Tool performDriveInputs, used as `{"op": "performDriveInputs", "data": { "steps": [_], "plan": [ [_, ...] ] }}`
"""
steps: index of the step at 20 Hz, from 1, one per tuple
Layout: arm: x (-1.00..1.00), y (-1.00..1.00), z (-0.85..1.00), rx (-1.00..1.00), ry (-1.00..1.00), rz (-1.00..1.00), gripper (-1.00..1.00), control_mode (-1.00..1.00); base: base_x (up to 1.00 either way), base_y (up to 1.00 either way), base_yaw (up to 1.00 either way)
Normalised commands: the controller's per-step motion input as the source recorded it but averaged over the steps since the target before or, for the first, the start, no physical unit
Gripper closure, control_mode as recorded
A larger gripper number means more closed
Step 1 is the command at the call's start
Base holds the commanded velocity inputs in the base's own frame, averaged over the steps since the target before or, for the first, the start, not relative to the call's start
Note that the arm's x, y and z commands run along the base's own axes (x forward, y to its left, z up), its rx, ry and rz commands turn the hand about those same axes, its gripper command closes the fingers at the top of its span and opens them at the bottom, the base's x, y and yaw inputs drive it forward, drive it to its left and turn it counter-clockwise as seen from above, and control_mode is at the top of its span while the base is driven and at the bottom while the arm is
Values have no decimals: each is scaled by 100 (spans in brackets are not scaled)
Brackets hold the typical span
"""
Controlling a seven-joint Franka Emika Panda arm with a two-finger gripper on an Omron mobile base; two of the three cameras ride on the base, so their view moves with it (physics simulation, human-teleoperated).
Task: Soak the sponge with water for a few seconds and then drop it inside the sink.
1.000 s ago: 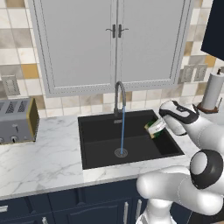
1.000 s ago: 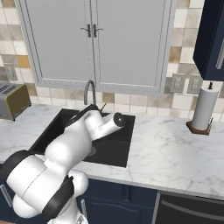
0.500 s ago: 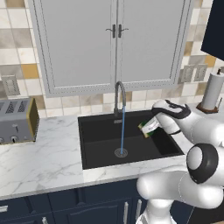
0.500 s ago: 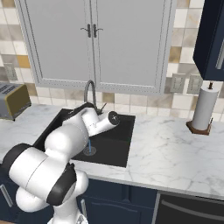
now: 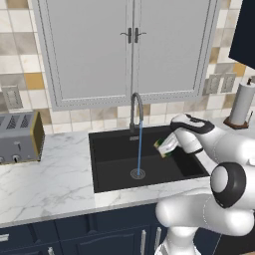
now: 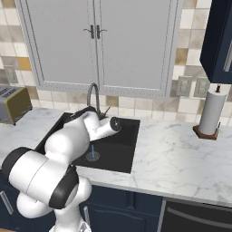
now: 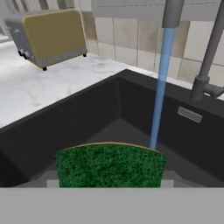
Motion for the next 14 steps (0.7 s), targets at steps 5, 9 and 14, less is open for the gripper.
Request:
{"op": "performDriveInputs", "data": {
  "steps": [5, 9, 14],
  "plan": [
    [0, 15, -13, 0, -7, 6, 100, -100, 0, 0, 0],
    [0, 19, -6, 0, -5, 6, 100, -100, 0, 0, 0],
    [1, 19, -1, 0, 0, 4, 100, -100, 0, 0, 0]
  ]
}}
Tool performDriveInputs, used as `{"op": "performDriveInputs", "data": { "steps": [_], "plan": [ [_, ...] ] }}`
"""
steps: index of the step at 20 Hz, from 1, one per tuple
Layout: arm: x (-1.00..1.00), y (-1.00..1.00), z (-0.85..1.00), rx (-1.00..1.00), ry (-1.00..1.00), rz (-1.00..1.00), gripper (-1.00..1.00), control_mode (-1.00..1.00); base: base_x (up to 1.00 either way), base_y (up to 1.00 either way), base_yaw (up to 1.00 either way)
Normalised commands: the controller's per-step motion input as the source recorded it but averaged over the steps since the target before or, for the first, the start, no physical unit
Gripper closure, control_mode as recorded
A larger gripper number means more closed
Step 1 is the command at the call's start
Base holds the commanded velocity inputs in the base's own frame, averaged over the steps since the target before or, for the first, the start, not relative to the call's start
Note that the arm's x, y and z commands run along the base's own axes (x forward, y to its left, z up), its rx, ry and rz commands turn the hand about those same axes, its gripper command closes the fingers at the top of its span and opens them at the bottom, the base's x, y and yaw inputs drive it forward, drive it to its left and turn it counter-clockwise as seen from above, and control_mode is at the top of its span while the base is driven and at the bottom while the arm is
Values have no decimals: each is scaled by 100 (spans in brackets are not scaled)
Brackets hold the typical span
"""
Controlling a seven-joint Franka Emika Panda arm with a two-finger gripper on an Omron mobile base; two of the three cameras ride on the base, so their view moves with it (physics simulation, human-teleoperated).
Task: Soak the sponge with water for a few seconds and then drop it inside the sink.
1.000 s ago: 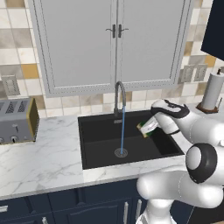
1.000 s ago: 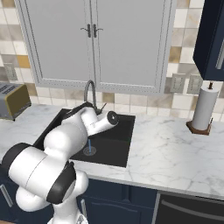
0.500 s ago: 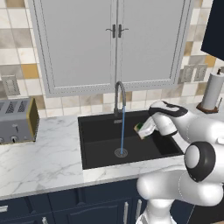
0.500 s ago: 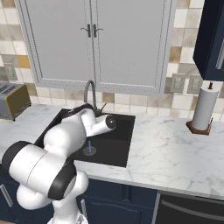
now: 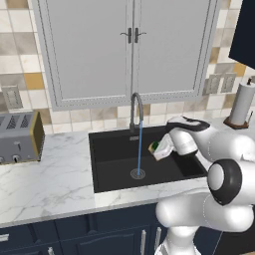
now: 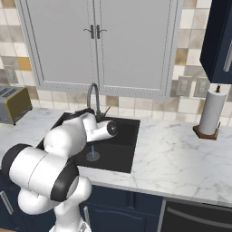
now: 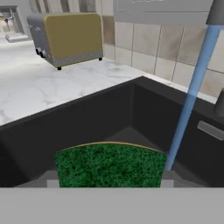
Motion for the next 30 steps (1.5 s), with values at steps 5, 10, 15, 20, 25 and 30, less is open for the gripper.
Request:
{"op": "performDriveInputs", "data": {
  "steps": [5, 10, 15, 20, 25, 30],
  "plan": [
    [9, 17, -7, 0, 0, 3, 100, -100, 0, 0, 0],
    [12, 1, -3, 0, 0, 1, 100, -100, 0, 0, 0],
    [20, 0, -13, 0, 0, 0, 100, -100, 0, 0, 0],
    [16, 0, -18, 0, 0, 0, 100, -100, 0, 0, 0],
    [10, 0, -17, 0, 0, 0, 100, -100, 0, 0, 0],
    [21, 0, -17, 0, 0, 0, 100, -100, 0, 0, 0]
  ]
}}
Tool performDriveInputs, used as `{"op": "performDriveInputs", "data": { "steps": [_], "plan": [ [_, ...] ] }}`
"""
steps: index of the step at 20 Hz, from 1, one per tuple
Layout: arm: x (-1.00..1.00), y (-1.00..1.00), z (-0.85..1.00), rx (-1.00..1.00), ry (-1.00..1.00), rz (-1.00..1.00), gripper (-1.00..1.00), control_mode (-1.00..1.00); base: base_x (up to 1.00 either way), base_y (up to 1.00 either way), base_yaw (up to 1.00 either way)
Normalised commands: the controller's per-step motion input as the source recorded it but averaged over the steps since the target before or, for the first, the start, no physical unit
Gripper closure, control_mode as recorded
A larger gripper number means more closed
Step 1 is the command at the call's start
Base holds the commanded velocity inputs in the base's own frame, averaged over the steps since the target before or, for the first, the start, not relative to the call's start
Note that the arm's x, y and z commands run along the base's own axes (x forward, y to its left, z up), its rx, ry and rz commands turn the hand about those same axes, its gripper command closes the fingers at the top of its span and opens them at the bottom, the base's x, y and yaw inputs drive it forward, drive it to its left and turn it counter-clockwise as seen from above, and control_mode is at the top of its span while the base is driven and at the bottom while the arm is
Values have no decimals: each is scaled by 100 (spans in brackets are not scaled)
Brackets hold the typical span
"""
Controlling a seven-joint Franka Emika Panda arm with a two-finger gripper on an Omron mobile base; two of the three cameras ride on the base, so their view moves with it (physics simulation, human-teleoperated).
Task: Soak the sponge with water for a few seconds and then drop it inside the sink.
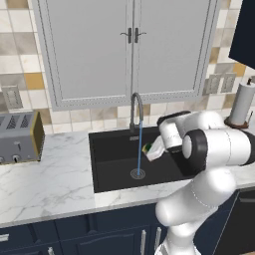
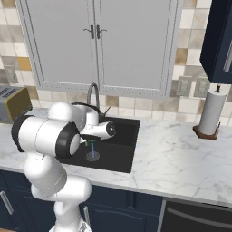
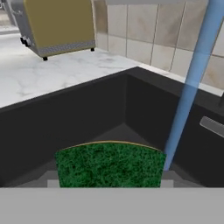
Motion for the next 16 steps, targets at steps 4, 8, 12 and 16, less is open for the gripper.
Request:
{"op": "performDriveInputs", "data": {
  "steps": [4, 8, 12, 16],
  "plan": [
    [28, 0, -11, 0, 0, 0, 100, -100, 0, 0, 0],
    [25, 0, -11, 0, 0, 0, 100, -100, 0, 0, 0],
    [26, 0, -10, 0, 0, 0, 100, -100, 0, 0, 0],
    [22, 0, -9, 0, 0, 0, 100, -100, 0, 0, 0]
  ]
}}
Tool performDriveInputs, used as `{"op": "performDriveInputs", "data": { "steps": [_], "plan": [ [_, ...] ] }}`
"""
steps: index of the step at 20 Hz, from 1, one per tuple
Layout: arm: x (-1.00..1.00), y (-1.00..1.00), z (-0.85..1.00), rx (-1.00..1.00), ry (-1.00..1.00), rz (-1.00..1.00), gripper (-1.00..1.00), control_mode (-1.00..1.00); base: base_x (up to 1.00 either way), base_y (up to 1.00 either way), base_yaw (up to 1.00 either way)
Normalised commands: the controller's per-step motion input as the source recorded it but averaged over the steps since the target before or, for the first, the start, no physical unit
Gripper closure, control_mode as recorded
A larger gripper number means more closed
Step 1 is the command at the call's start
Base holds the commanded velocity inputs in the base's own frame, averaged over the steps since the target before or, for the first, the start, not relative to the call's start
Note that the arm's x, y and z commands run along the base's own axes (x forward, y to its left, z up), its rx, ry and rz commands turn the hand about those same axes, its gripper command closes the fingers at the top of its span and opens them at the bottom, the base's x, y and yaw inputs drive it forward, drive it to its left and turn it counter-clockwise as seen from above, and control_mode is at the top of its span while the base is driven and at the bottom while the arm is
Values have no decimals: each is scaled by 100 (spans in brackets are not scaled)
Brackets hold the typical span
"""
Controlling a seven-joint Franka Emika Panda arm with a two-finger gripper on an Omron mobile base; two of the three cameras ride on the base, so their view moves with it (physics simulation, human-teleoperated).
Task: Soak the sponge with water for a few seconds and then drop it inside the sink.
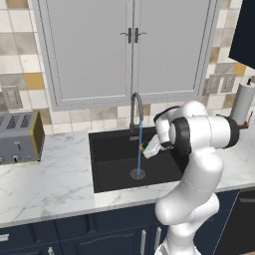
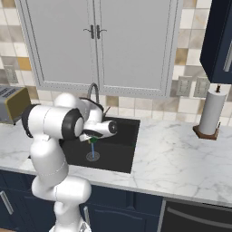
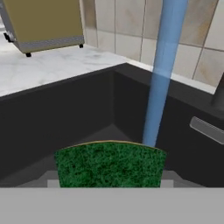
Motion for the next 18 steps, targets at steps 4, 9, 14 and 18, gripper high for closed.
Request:
{"op": "performDriveInputs", "data": {
  "steps": [4, 9, 14, 18],
  "plan": [
    [14, 0, -9, 0, 0, 0, 100, -100, 0, 0, 0],
    [29, 0, -21, 0, 0, 0, 100, -100, 0, 0, 0],
    [29, 0, -22, 0, 0, 0, 100, -100, 0, 0, 0],
    [23, 0, -12, 0, 0, 0, 100, -100, 0, 0, 0]
  ]
}}
